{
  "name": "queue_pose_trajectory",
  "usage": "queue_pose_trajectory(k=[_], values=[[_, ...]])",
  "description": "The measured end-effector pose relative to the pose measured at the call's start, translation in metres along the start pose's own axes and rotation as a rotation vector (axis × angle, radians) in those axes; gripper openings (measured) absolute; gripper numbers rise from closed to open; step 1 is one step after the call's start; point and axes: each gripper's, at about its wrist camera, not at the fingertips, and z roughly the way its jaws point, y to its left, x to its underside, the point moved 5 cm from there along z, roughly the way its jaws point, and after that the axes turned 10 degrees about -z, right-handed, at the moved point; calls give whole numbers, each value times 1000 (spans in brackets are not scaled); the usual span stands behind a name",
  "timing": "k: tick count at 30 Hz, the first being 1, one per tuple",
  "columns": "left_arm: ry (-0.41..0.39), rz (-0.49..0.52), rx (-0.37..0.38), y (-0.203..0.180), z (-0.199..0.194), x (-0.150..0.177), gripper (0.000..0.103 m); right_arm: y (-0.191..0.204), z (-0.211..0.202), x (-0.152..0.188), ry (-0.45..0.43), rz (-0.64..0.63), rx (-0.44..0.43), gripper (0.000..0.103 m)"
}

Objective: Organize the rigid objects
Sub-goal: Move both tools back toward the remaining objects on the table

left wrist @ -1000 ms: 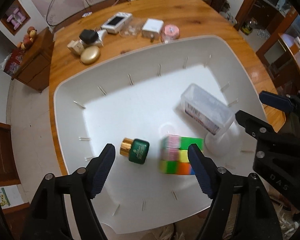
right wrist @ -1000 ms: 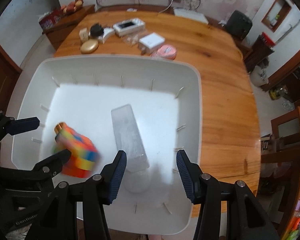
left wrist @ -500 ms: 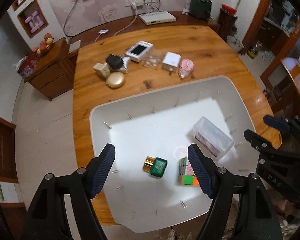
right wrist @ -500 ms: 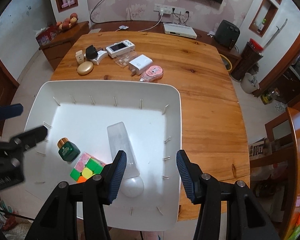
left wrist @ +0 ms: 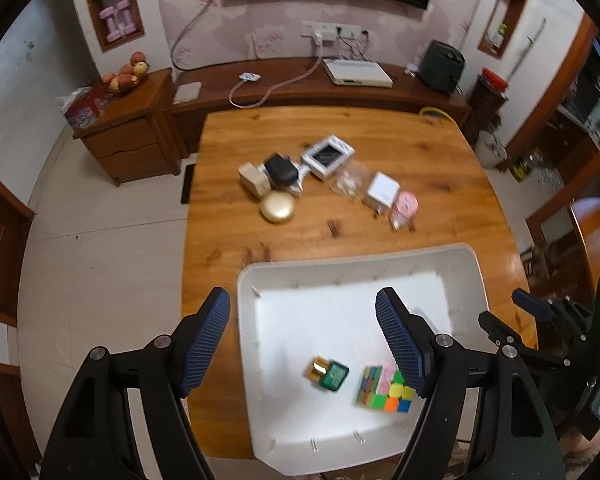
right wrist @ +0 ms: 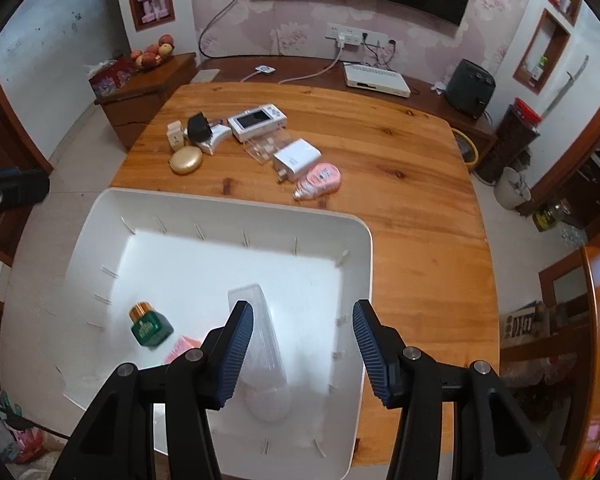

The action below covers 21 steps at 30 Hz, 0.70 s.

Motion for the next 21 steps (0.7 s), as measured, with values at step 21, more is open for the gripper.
queue_pose_trajectory(k=[21], values=[[-28, -202, -135, 11, 43, -152, 81, -62, -1, -217, -193, -250, -141, 71]])
